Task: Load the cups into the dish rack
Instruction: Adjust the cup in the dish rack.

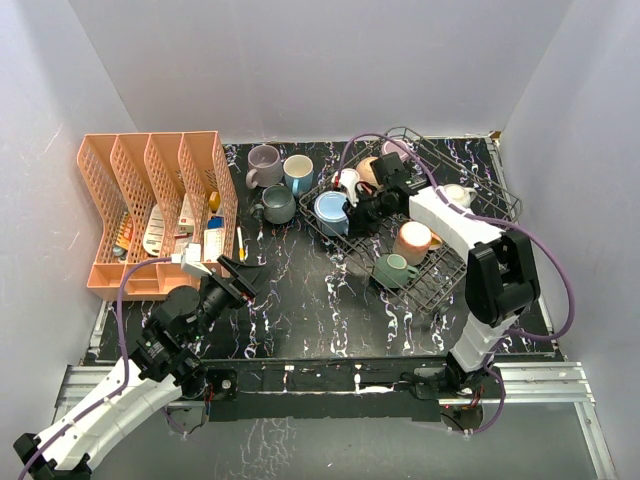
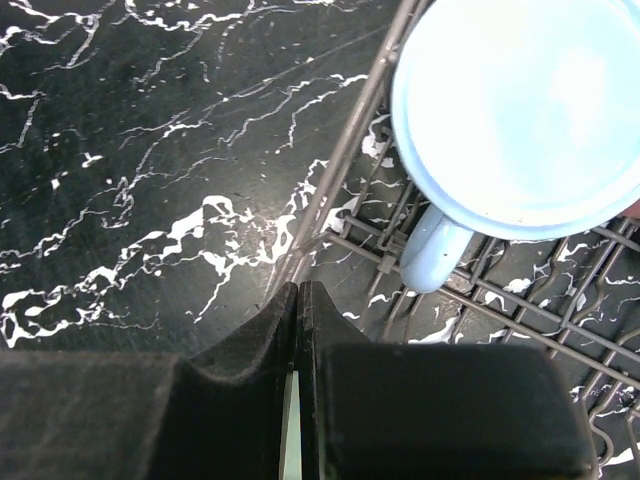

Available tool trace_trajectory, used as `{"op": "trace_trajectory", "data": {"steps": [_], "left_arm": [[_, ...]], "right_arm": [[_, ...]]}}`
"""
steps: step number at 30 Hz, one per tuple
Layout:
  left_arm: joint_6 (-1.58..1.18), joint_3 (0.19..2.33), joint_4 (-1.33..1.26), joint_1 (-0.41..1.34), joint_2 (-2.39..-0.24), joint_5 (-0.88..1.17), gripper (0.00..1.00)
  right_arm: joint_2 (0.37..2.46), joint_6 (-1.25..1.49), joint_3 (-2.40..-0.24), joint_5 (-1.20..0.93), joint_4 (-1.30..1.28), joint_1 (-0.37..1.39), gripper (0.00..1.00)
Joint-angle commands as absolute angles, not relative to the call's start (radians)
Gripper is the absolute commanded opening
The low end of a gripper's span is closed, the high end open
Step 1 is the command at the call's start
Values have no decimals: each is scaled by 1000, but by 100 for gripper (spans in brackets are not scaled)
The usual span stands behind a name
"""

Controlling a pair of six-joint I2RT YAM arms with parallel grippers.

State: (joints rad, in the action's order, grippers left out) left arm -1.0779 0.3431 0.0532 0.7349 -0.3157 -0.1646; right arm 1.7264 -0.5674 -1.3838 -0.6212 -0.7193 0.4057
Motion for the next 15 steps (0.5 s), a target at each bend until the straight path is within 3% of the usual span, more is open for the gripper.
{"op": "trace_trajectory", "data": {"steps": [1, 15], "left_arm": [[-1073, 346, 39, 731, -326, -157, 97], [-1072, 342, 49, 732, -314, -168, 97]], "right_arm": [[1770, -537, -1427, -558, -655, 407, 8], [1798, -505, -1456, -414, -596, 370, 8]]}}
